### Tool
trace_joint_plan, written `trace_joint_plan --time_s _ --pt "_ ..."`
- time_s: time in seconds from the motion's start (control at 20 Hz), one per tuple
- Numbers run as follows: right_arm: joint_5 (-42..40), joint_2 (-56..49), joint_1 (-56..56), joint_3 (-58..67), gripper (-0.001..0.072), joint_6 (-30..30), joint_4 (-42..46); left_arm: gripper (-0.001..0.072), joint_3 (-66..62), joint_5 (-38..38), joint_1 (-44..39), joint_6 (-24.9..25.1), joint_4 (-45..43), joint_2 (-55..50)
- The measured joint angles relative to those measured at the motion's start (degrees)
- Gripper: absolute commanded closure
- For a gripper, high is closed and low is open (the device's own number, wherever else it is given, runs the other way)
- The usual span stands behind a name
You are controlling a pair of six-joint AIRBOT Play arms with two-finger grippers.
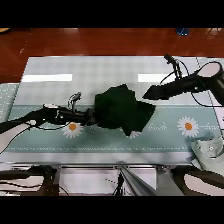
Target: Fold the shirts.
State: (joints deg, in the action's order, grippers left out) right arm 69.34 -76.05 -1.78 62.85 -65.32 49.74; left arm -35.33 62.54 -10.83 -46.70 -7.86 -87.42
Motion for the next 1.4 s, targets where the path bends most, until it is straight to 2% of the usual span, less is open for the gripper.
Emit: trace_joint_plan --time_s 0.25,0.45,0.8,0.85,0.9,0.95,1.0,1.15,1.4 --pt "-2.0 -2.0 7.8 -1.4 0.0125 -3.3 1.5 0.0683 0.0 1.8 0.2 0.7 0.1 0.0" --pt "-2.1 -2.4 13.3 -7.8 0.0131 -4.8 1.9 0.0683 0.0 2.4 0.2 1.4 0.2 0.0" --pt "-14.4 -4.8 7.5 -16.0 0.0151 -6.0 -2.3 0.0683 0.0 2.8 0.2 2.4 0.2 0.0" --pt "-16.2 -5.6 5.9 -16.2 0.0256 -6.2 -3.9 0.0683 0.0 2.8 0.2 2.4 0.2 0.0" --pt "-18.8 -6.5 4.1 -16.5 0.0437 -6.3 -4.7 0.0683 0.0 2.8 0.2 2.5 0.2 0.0" --pt "-20.9 -7.1 2.7 -16.8 0.0657 -6.4 -5.2 0.0683 0.0 2.7 0.2 2.8 0.2 0.1" --pt "-23.1 -7.5 1.4 -16.8 0.0686 -6.9 -5.9 0.0683 -0.1 2.8 0.2 3.1 0.1 0.4" --pt "-26.1 -6.7 -0.2 -15.5 0.0687 -6.5 -5.3 0.0684 -1.5 3.6 0.9 4.4 0.1 2.5" --pt "-24.9 5.6 2.0 -10.3 0.0688 -4.9 -6.4 0.0684 -9.2 5.2 5.4 5.2 0.0 12.4"
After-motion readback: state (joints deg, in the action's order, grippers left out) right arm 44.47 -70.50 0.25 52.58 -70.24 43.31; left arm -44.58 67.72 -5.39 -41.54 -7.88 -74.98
